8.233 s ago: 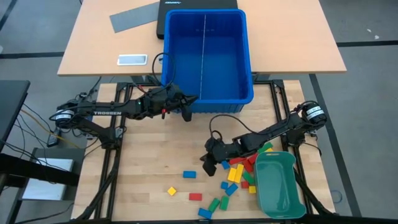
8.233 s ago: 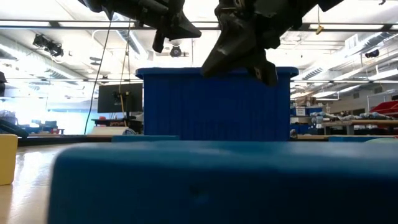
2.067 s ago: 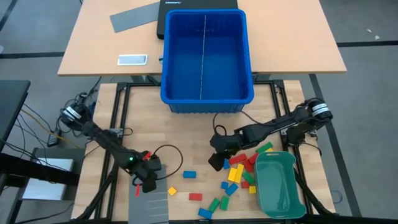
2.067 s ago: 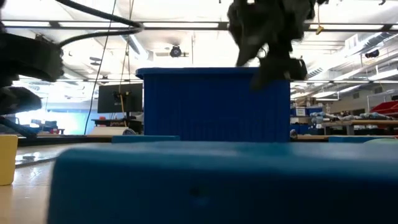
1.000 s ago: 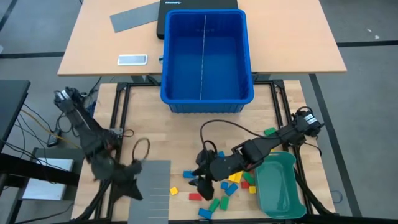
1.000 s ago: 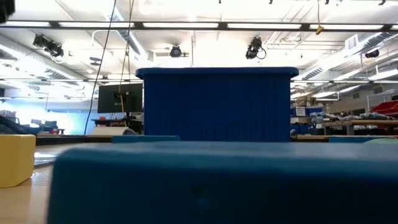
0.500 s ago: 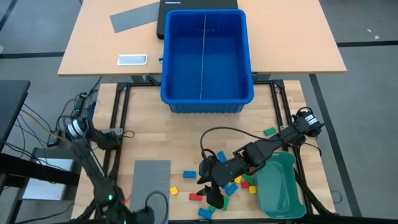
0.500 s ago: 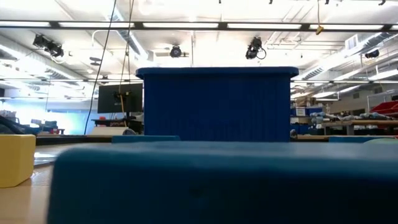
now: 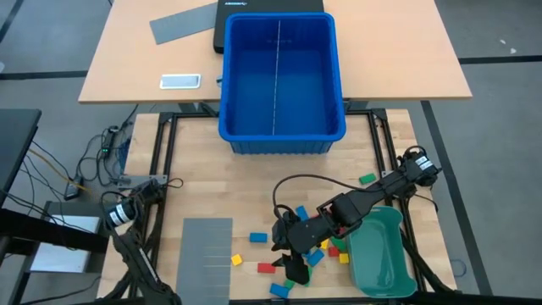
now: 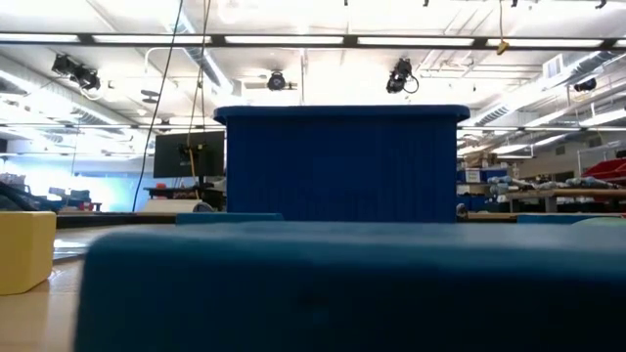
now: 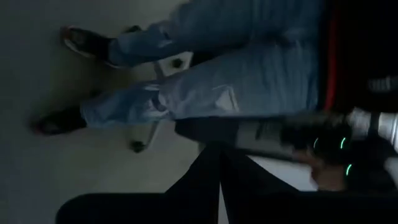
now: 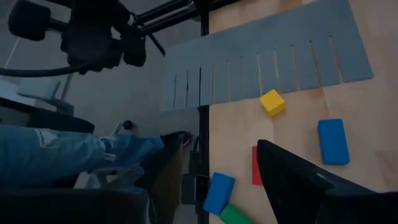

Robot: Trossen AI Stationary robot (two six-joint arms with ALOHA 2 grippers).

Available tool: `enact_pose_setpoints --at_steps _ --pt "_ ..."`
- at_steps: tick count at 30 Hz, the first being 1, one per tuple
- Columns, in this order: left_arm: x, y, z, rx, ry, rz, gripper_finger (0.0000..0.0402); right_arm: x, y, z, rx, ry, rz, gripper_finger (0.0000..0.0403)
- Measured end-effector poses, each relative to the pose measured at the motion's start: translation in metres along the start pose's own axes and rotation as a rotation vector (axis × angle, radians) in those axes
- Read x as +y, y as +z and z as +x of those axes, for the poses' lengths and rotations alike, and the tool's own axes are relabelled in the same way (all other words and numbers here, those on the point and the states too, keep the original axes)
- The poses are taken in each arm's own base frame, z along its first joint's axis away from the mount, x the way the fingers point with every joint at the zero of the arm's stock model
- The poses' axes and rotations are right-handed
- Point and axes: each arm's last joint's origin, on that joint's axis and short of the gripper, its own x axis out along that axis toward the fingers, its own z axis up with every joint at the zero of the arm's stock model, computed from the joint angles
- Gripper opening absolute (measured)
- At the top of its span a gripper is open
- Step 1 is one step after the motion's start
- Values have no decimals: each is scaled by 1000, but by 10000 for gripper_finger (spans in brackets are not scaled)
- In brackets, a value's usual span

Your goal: Sort Items/Unsort Items

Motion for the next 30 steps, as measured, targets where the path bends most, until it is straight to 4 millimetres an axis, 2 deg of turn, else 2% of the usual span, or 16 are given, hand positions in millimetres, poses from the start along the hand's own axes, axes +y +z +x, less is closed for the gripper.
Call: enact_pose_setpoints --at_steps 5,11,15,19,21,26,30 --pt "22 -2 2 -17 188 -158 16 -1 1 0 3 4 -11 208" --pt "13 -8 3 -60 113 -247 16 -2 1 0 13 16 -16 206" --pt "16 -19 3 -274 128 -396 14 -2 1 0 13 14 -17 208" --pt "22 -38 -1 -495 122 -543 4 -3 2 0 2 -1 -17 207" --pt "21 -46 -1 -540 89 -555 4 -4 2 0 2 -3 -4 206" --pt "-1 -48 -7 -666 -18 -528 2 -4 2 0 0 -19 12 208" --pt "6 -53 -4 -574 109 -493 1 -5 3 0 -24 -52 8 208"
